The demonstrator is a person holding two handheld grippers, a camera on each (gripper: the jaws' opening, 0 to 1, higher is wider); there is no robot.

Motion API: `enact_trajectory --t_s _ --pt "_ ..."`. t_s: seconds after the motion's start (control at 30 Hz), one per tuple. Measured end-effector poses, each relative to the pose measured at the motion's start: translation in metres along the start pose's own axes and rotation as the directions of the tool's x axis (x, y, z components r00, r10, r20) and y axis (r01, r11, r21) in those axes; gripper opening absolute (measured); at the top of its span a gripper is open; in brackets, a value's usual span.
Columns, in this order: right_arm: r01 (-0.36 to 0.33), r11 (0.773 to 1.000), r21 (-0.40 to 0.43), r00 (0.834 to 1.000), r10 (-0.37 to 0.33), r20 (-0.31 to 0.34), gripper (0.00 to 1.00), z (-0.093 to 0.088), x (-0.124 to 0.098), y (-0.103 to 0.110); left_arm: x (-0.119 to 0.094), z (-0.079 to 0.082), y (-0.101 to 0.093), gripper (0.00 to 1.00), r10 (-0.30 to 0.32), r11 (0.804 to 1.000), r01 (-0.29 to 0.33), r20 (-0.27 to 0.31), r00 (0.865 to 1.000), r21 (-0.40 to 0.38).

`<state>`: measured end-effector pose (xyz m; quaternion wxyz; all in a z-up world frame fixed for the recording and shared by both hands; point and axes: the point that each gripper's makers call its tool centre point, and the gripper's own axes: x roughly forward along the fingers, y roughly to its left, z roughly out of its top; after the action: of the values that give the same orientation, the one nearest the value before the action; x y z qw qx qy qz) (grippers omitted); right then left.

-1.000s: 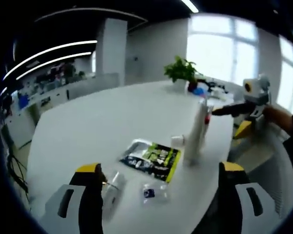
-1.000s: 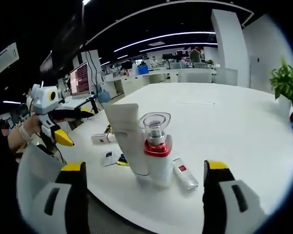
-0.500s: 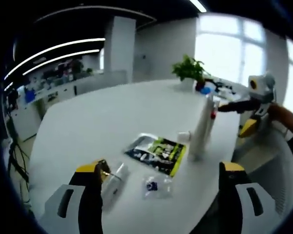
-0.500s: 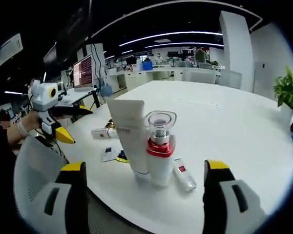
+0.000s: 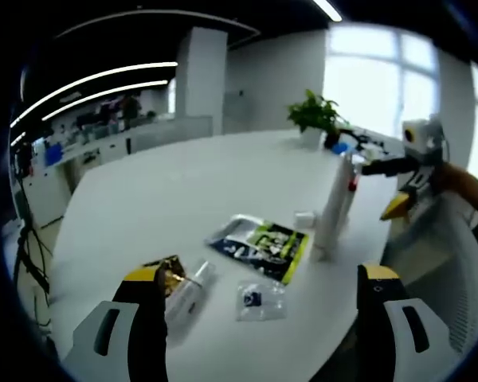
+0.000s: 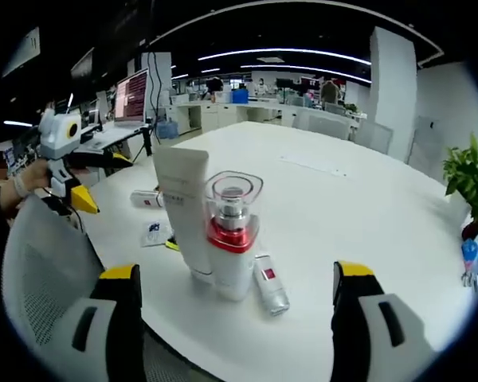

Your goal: Arrange the skincare products in the storage area until every visible bottle or jar stands upright without overlapping.

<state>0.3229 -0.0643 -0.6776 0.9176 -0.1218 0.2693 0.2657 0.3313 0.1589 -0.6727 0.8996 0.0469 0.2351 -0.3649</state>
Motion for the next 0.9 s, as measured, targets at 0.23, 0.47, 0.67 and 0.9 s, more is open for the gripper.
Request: enact_trajectory --t_s 0.23,0.47,0.67,0.9 --pt "-0.024 0.997 -0.075 0.994 0.016 -0.112 0.99 -0.016 0.008 -0.011 0.001 -0.003 0.000 0.97 -0.012 1.000 0.012 -0.013 1.000 -0.004" --pt "-0.086 0.986 -0.141 0.970 0.051 -0.236 0.97 -0.033 0.020 -0.019 0.001 -0.006 -0.002 0.97 -0.017 0.999 0.018 -0.032 0.999 0.029" --pt "-0.139 0.969 -0.207 0.948 0.070 -0.310 0.88 -0.044 0.028 -0.025 0.002 -0.008 -0.003 0.97 -0.021 0.999 0.022 -0.044 0.999 0.035" --pt "-0.170 0.964 -0.203 0.923 0.083 -0.375 0.73 -0.058 0.040 -0.033 0.001 -0.008 -0.002 0.97 -0.017 0.999 0.018 -0.042 0.999 0.030"
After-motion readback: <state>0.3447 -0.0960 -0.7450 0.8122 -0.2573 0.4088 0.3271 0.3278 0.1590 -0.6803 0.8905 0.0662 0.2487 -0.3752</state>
